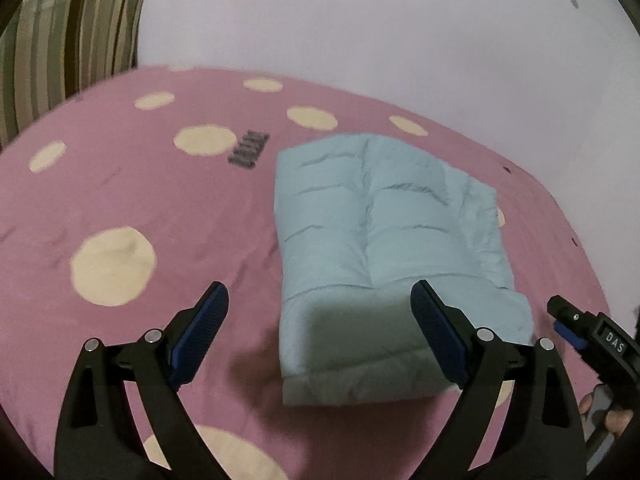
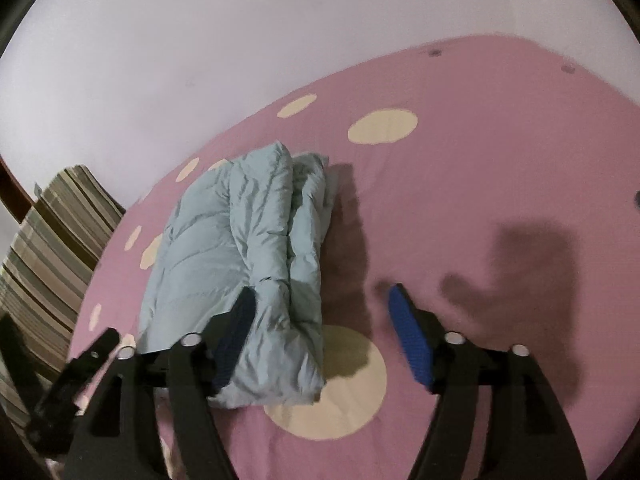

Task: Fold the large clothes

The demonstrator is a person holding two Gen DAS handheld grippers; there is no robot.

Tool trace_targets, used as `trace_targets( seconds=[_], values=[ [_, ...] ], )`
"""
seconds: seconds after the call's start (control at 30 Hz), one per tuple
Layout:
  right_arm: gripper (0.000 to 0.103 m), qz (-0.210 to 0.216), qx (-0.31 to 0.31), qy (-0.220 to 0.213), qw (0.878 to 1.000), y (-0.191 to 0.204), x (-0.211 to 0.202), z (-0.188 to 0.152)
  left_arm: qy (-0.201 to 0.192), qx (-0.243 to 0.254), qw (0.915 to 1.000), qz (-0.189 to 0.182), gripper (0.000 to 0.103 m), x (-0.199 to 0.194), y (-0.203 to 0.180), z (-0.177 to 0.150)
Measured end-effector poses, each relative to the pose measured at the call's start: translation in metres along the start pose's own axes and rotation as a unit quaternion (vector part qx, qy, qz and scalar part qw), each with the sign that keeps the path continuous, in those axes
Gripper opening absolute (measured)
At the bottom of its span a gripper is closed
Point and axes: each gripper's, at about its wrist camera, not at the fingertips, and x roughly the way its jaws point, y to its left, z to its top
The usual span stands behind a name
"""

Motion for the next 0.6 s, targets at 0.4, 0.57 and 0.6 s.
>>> trace_targets(
  seconds=[0.4,0.57,0.6],
  values=[
    [0.079,-0.038,-0.101,-0.060,0.992,0.043,-0.073,-0.017,-0.065,0.040,0.9961,0.045,0.096,-0.089,-0.025,-0.002],
    [0.083,-0.036,-0.124,-0.089,0.988,0.057,-0.101,-0.022,-0.084,0.048,0.9939,0.054,0.097,-0.116,-0.030,-0.009],
    [0.083,-0.036,-0.127,-0.093,0.987,0.059,-0.105,-0.024,-0.086,0.048,0.9935,0.057,0.097,-0.118,-0.030,-0.010]
  ],
)
